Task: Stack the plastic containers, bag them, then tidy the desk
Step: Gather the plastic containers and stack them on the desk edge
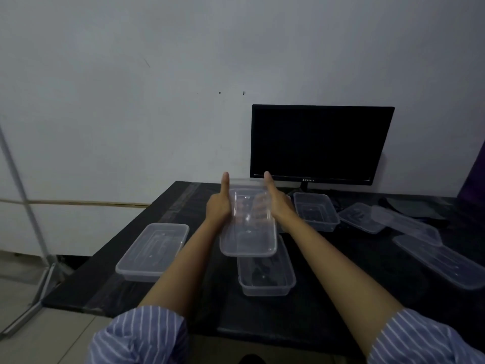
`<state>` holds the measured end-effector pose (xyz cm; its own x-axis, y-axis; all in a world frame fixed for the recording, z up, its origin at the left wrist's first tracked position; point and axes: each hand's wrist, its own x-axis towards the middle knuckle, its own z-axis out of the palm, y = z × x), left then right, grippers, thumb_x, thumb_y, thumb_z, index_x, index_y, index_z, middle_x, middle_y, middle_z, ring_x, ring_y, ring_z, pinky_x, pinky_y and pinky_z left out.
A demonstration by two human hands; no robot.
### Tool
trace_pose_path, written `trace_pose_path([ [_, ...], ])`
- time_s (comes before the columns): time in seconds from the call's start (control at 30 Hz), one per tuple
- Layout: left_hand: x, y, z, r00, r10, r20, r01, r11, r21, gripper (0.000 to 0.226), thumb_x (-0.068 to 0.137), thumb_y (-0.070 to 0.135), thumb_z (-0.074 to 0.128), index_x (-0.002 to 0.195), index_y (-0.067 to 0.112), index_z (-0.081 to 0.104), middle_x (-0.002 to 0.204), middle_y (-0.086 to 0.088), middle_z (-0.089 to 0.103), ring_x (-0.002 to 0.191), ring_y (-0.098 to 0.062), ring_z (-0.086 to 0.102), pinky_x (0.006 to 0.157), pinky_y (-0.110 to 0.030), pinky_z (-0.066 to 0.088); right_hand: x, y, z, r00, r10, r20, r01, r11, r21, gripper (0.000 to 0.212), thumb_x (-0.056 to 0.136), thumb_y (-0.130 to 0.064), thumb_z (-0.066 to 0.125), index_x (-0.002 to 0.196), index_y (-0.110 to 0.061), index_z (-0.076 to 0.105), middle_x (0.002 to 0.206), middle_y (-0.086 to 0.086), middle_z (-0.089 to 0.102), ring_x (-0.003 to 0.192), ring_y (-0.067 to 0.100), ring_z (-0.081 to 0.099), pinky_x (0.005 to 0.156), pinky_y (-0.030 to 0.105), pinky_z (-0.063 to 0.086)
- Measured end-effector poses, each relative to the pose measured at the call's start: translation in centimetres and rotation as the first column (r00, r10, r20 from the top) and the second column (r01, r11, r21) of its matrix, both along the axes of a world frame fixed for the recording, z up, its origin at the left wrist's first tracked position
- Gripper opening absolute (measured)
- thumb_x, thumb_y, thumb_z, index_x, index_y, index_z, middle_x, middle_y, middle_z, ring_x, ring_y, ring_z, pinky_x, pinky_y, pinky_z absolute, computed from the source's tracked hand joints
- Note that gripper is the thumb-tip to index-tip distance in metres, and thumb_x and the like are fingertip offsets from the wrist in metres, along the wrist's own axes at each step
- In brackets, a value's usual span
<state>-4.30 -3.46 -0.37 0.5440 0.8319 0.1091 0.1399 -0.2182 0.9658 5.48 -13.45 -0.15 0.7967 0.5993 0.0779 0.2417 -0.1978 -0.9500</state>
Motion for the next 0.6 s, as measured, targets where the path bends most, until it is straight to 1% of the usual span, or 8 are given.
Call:
trace_pose_path([
  [0.03, -0.1, -0.3, 0.0, 0.999, 0.021, -0.025, -0.021, 1.000, -0.004, 0.028, 0.099, 0.055, 0.026, 0.081, 0.043, 0.044, 0.067, 0.005, 0.044, 0.058, -0.008, 0.042, 0.059, -0.028, 0.042, -0.2, 0.1, 0.3, 1.000, -0.008, -0.022, 0.008, 1.000, 0.015, 0.113, 0.064, -0.097, 0.021, 0.102, -0.002, 0.069, 0.100, 0.019, 0.071, 0.092, 0.037, 0.069, 0.088, 0.049, 0.055],
  [0.07, 0.1, -0.4, -0.1, 0.999, 0.043, -0.032, -0.043, 0.999, 0.011, 0.027, 0.100, 0.049, 0.028, 0.097, 0.041, 0.053, 0.069, 0.002, 0.047, 0.060, -0.011, 0.046, 0.057, -0.026, 0.041, -0.2, 0.2, 0.4, 0.999, -0.017, -0.027, 0.018, 0.999, 0.032, 0.127, 0.051, -0.103, 0.020, 0.106, 0.002, 0.067, 0.102, 0.022, 0.070, 0.093, 0.040, 0.069, 0.087, 0.053, 0.055],
  [0.13, 0.4, -0.4, -0.4, 0.998, 0.061, -0.007, -0.060, 0.998, 0.035, 0.041, 0.103, 0.038, 0.028, 0.140, 0.028, 0.043, 0.084, -0.011, 0.058, 0.079, -0.026, 0.060, 0.070, -0.032, 0.047, 0.1, 0.7, 0.0, 0.999, -0.023, -0.030, 0.025, 0.997, 0.067, 0.129, 0.045, -0.104, 0.022, 0.107, 0.001, 0.067, 0.101, 0.023, 0.070, 0.091, 0.042, 0.069, 0.082, 0.056, 0.056],
  [0.2, 0.1, -0.6, -0.3, 0.998, 0.038, -0.051, -0.035, 0.998, 0.056, 0.059, 0.099, 0.055, 0.023, 0.129, 0.017, 0.057, 0.087, -0.013, 0.061, 0.088, -0.030, 0.063, 0.075, -0.033, 0.047, -0.3, 0.6, 0.1, 1.000, -0.017, -0.021, 0.019, 0.996, 0.083, 0.097, 0.065, -0.094, 0.029, 0.098, -0.011, 0.069, 0.098, 0.020, 0.071, 0.088, 0.038, 0.070, 0.082, 0.055, 0.056],
  [0.27, 0.0, -0.6, -0.7, 0.999, 0.036, -0.015, -0.037, 0.999, -0.022, 0.081, 0.090, 0.070, 0.021, 0.104, 0.007, 0.068, 0.078, -0.011, 0.065, 0.078, -0.025, 0.064, 0.070, -0.033, 0.049, -0.5, 0.5, 0.0, 0.999, -0.025, -0.028, 0.028, 0.995, 0.092, 0.077, 0.078, -0.084, 0.034, 0.094, -0.016, 0.068, 0.094, 0.016, 0.071, 0.085, 0.034, 0.071, 0.083, 0.053, 0.056],
  [0.4, 0.0, 0.0, -1.0, 0.988, -0.140, 0.070, 0.151, 0.970, -0.192, 0.085, 0.080, 0.080, 0.033, 0.103, 0.007, 0.070, 0.093, -0.012, 0.072, 0.085, -0.024, 0.069, 0.084, -0.036, 0.053, -0.4, 0.4, -0.3, 0.999, -0.033, -0.017, 0.034, 0.996, 0.079, 0.086, 0.081, -0.081, 0.033, 0.122, -0.012, 0.064, 0.093, 0.018, 0.071, 0.085, 0.036, 0.070, 0.081, 0.054, 0.057],
  [0.5, -0.4, 0.7, 0.0, 0.975, -0.201, 0.096, 0.216, 0.957, -0.194, 0.061, 0.088, 0.061, 0.034, 0.099, 0.012, 0.067, 0.102, -0.017, 0.065, 0.087, -0.026, 0.064, 0.088, -0.039, 0.050, -0.5, 0.4, -0.4, 1.000, -0.012, 0.007, 0.011, 0.999, 0.053, 0.086, 0.076, -0.086, 0.032, 0.099, -0.012, 0.069, 0.087, 0.016, 0.071, 0.080, 0.033, 0.070, 0.083, 0.053, 0.056],
  [0.6, -0.9, 0.8, 1.2, 0.997, -0.068, -0.019, 0.068, 0.997, -0.030, 0.050, 0.098, 0.052, 0.027, 0.137, 0.031, 0.049, 0.135, -0.020, 0.052, 0.121, -0.034, 0.052, 0.104, -0.036, 0.038, -1.0, 0.5, -0.1, 0.993, 0.027, -0.119, -0.025, 0.999, 0.021, 0.077, 0.080, -0.080, 0.040, 0.078, -0.008, 0.067, 0.074, 0.012, 0.071, 0.063, 0.027, 0.070, 0.074, 0.048, 0.060],
])
